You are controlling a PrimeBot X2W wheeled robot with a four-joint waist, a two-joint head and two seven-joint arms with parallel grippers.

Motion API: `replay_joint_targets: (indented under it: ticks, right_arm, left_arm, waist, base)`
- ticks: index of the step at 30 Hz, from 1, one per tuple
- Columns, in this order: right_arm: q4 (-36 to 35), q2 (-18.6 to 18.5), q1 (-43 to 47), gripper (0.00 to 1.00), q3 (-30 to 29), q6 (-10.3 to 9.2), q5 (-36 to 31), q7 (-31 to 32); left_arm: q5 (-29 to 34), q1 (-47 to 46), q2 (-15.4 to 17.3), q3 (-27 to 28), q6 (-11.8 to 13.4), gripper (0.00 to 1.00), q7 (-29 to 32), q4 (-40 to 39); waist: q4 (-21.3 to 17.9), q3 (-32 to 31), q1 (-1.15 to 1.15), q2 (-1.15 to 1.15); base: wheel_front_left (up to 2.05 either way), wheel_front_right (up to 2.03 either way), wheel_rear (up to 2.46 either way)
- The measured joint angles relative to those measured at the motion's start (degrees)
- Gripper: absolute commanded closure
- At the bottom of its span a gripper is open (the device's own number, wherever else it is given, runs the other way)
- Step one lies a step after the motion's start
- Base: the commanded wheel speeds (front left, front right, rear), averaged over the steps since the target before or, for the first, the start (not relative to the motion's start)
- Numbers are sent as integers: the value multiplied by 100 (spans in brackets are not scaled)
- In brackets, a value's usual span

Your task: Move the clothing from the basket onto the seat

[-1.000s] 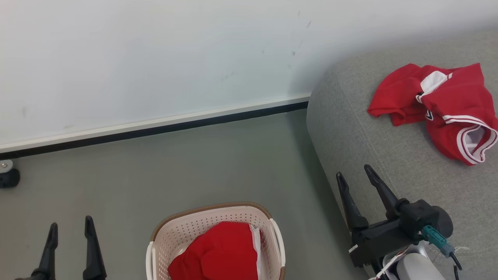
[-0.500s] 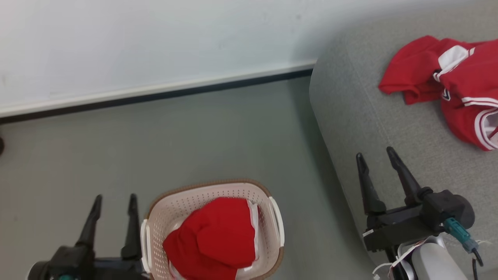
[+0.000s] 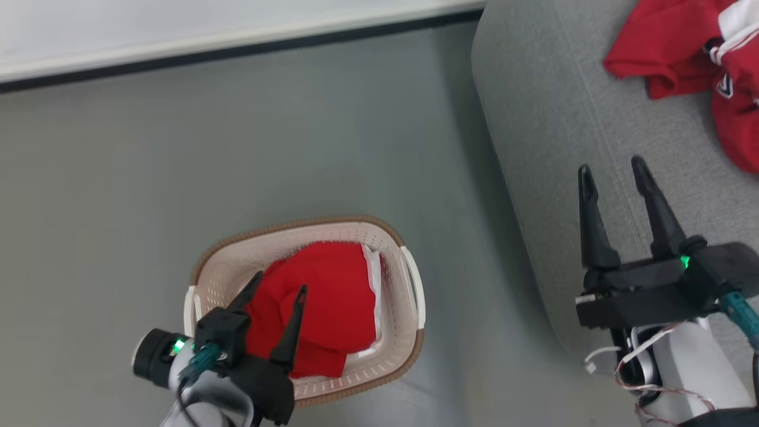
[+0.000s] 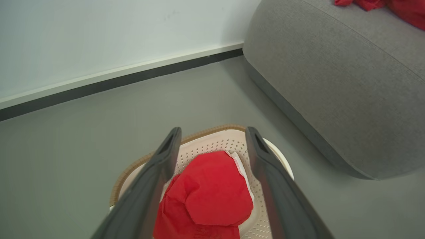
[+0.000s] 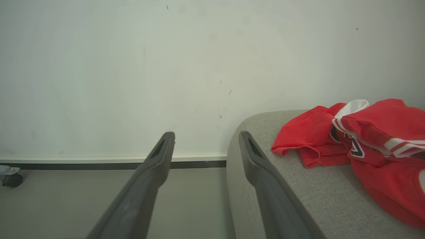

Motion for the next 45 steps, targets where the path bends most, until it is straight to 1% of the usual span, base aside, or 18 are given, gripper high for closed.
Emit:
replay_joint_targets:
  ticks: [2, 5, 6, 10, 12, 18, 24, 28, 32, 37, 45]
  right_arm:
    - [-70, -9, -125, 0, -9, -4, -1, 0]
    - [-201, -13, -296, 0, 1, -4, -33, 0]
    - [-265, -13, -392, 0, 21, -4, -46, 0]
    - [-402, -33, -545, 0, 30, -4, -122, -1]
    - [-491, -48, -611, 0, 8, -22, -147, 0]
    - [-747, -48, -798, 0, -21, -57, -158, -1]
    - [-1016, -33, -974, 0, -24, -130, -205, -1]
    - [-1188, -29, -1059, 0, -37, -157, -212, -1]
    - [-1339, -25, -1183, 0, -66, -207, -259, -4]
    - [-1382, 2, -1185, 0, -56, -253, -303, -4]
    - [-1440, 53, -1198, 0, -47, -302, -328, -5]
  left_arm:
    - [85, -175, -37, -153, -93, 0, 123, 275]
    - [165, -450, -133, -315, -140, 0, 277, 686]
    - [254, -626, -176, -403, -144, 0, 364, 913]
    - [324, -988, -253, -492, -146, 0, 492, 1326]
    - [356, -1193, -272, -519, -187, 0, 557, 1506]
    - [457, -1765, -265, -517, -187, 0, 721, 2019]
    - [722, -2381, -123, -560, -186, 0, 910, 2423]
    - [824, -2788, -112, -600, -177, 0, 1002, 2632]
    - [988, -3144, -85, -628, -134, 0, 1070, 2887]
    - [1038, -3323, -80, -639, -62, 0, 1069, 3231]
    - [1167, -3705, -56, -617, 283, 0, 966, 3613]
  waist:
    - [-24, 167, 0, 0]
    - [-59, 419, 0, 0]
    - [-82, 589, 0, 0]
    - [-126, 928, 0, 0]
    - [-148, 1100, 1, 0]
    - [-209, 1613, 0, 0]
    - [-269, 2133, 0, 1]
    - [-295, 2477, 0, 0]
    - [-309, 2819, 0, 0]
    - [-311, 3175, 0, 1]
    - [-307, 3482, -1, 0]
  base:
    - [0, 0, 0]
    - [0, 0, 0]
    - [0, 0, 0]
    - [0, 0, 0]
    - [0, 0, 0]
    - [0, 0, 0]
    - [0, 0, 0]
    - [0, 0, 0]
    - [0, 0, 0]
    - [0, 0, 0]
    - [0, 0, 0]
